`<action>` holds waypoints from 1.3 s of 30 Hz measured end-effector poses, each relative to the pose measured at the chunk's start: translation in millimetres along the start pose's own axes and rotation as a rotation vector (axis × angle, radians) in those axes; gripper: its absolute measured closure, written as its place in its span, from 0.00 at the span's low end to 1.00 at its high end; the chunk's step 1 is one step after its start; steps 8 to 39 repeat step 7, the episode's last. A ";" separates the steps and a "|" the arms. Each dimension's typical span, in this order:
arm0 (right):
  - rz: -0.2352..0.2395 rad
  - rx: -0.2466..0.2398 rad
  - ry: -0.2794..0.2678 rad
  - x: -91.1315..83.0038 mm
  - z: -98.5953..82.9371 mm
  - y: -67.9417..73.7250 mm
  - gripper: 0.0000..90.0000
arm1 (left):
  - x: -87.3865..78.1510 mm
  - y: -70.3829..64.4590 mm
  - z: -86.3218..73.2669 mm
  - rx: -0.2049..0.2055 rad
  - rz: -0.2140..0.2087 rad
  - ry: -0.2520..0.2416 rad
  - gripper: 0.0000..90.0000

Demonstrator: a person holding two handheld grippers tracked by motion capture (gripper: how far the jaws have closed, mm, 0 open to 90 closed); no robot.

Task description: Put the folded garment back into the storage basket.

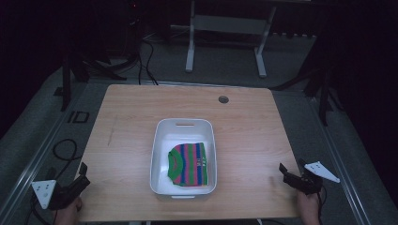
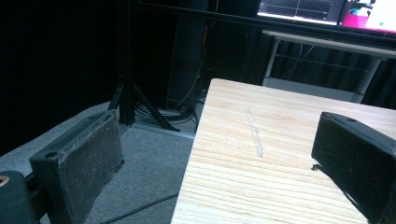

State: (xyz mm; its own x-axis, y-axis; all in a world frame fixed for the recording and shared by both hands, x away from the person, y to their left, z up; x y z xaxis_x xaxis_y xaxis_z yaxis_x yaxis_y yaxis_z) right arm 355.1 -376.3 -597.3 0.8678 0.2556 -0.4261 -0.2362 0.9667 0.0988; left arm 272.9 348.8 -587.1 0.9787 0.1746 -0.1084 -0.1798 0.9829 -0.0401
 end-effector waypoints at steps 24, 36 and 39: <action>-0.006 -0.018 0.028 2.4 -1.9 1.6 0.15 | 0.0 0.0 0.0 0.001 -0.001 0.000 0.03; -0.006 -0.018 0.028 2.4 -1.9 1.6 0.15 | 0.0 0.0 0.0 0.001 -0.001 0.000 0.03; -0.006 -0.018 0.028 2.4 -1.9 1.6 0.15 | 0.0 0.0 0.0 0.001 -0.001 0.000 0.03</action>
Point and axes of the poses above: each handheld gripper's, and its own axes: x roughly forward along the jaws, z roughly out of its top, y roughly to its left, the point moved 9 cm from there along x, roughly forward along the jaws, and after that the axes turned 6 degrees about x, right-handed, at the moved point
